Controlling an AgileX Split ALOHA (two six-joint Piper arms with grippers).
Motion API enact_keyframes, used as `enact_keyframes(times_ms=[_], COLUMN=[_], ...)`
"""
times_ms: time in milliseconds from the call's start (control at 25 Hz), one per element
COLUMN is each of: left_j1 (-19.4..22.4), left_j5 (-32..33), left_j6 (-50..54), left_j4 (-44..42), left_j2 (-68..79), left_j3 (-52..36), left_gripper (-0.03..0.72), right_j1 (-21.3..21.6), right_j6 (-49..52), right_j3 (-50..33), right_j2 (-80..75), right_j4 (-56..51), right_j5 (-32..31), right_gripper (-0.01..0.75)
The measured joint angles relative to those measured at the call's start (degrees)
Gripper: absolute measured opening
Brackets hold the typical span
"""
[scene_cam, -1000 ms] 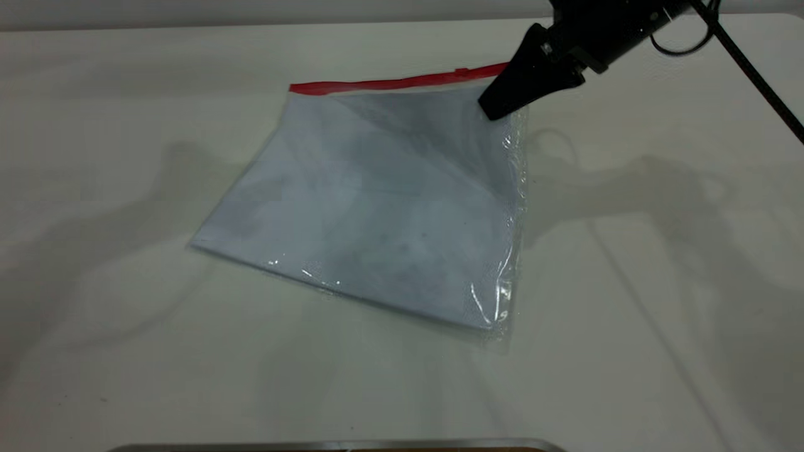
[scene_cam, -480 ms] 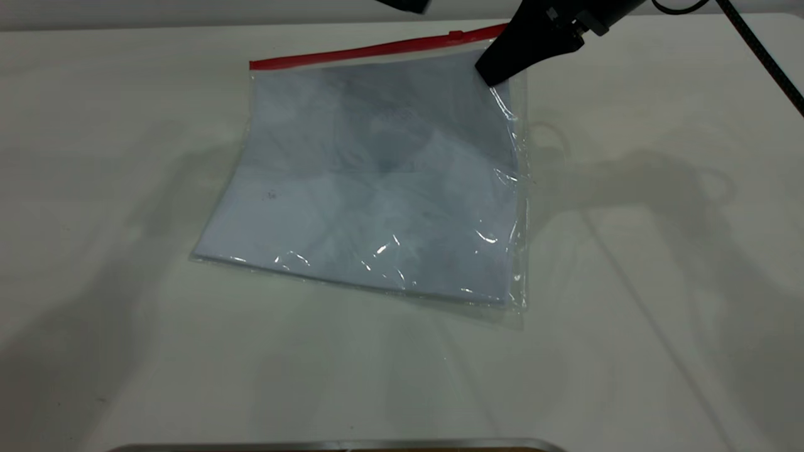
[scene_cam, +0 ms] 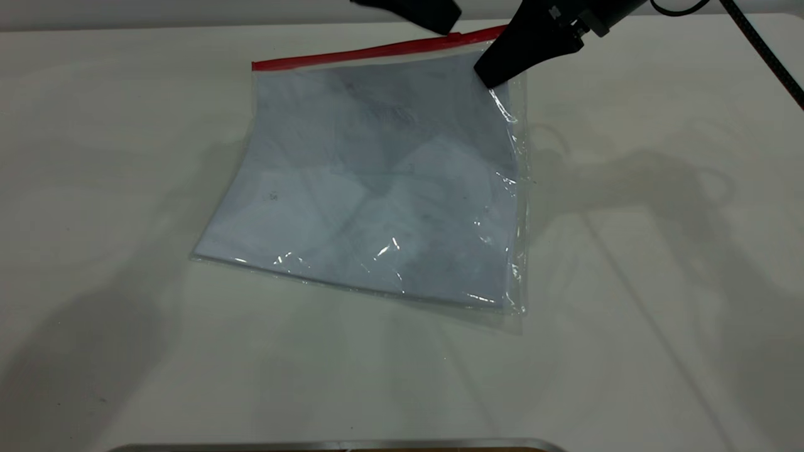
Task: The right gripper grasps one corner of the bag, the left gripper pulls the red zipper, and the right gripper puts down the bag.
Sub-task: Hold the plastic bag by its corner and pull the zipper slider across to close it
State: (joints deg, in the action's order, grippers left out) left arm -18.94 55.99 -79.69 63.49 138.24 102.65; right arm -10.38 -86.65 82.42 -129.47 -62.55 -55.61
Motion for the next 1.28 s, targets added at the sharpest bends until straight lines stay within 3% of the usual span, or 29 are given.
enact_keyframes(times_ms=[520, 1000, 1160, 1280], left_j1=[0.0, 0.0, 0.0, 0.0], left_j5=[1.0, 1.1, -0.7, -1.3], left_j6=[0.0, -0.2, -0.1, -0.1], left_j4=[2.1, 2.2, 2.2, 2.2], left_j2=[0.4, 0.4, 0.4, 0.4], left_j3=[0.0, 0.0, 0.0, 0.0], left_gripper=[0.491, 0.292, 0.294, 0.336], right_j1=[0.0, 0.0, 0.0, 0.0], right_j6=[0.0, 0.0, 0.0, 0.0], right_j3=[0.0, 0.0, 0.1, 0.1], right_j2=[0.0, 0.0, 0.0, 0.0], right_j4=[0.1, 0.1, 0.1, 0.1], right_j5=[-0.4, -0.6, -0.6, -0.6], right_gripper=[0.033, 0.033, 0.033, 0.033])
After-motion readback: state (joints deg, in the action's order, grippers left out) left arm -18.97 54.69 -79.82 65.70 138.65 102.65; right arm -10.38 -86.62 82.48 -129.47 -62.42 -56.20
